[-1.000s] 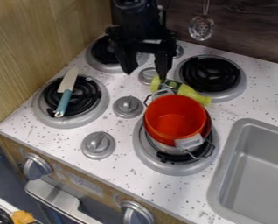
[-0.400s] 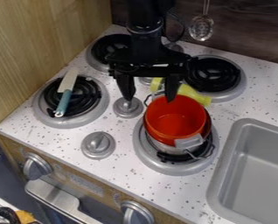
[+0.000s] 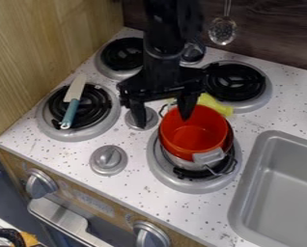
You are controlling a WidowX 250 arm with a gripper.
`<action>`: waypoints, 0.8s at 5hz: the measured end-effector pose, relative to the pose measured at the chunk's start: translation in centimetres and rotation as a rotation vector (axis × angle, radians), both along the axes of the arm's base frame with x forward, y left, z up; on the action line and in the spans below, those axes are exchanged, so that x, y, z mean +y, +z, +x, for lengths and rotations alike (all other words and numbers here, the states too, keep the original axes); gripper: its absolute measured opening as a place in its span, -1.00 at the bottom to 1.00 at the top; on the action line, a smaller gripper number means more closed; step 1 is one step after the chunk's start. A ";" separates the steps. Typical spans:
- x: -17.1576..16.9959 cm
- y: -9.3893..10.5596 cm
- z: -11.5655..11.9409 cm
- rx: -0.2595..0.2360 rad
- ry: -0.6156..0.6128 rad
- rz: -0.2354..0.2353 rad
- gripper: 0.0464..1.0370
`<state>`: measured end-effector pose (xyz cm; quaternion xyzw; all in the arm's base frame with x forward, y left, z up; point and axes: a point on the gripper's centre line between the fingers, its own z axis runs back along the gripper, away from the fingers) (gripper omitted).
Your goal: Put the red bucket to left side
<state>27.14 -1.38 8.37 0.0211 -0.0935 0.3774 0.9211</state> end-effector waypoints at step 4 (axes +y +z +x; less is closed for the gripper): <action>-0.4 -3.9 -1.5 0.058 0.415 -0.070 0.93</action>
